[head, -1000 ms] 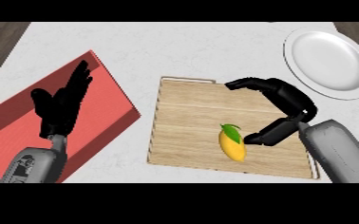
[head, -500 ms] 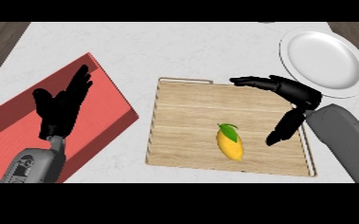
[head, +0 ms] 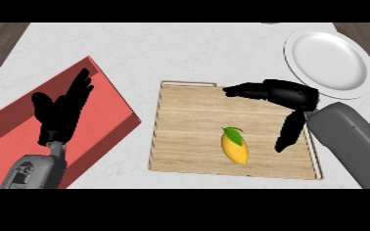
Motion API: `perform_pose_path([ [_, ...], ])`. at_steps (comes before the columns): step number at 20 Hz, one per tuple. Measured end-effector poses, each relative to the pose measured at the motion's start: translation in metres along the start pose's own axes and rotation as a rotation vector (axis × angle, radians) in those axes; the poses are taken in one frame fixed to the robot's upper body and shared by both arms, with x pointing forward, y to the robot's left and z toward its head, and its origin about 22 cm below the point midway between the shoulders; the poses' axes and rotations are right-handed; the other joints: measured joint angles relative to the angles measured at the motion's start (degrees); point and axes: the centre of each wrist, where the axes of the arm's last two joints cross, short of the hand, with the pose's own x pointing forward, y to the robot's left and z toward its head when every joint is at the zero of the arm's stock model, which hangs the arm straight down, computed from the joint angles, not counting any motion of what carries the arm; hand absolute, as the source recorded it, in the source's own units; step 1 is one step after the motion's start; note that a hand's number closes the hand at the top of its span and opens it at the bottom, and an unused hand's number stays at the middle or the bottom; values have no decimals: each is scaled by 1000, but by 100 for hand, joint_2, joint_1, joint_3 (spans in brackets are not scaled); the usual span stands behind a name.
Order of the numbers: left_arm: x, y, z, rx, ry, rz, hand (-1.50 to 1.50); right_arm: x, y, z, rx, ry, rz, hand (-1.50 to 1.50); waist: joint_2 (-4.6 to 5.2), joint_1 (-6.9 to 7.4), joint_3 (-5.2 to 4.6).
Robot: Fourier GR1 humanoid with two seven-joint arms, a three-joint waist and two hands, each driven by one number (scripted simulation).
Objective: Pick the lemon from the tray and place it in the plate
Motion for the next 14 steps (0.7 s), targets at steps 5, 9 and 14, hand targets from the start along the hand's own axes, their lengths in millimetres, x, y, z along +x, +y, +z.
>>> perform_pose_path([
  [5, -3, 1, 1, -2, 3, -1, 0, 7, 8, -4, 68, 40, 115, -150, -3, -19, 0],
  [9, -1, 3, 0, 0, 8, -2, 0, 18, 7, -15, 130, 80, 177, -150, -6, -19, 0],
  [14, 0, 0, 2, 4, 1, -2, 0, 19, 18, -26, 198, 115, 230, -150, -4, -13, 1],
])
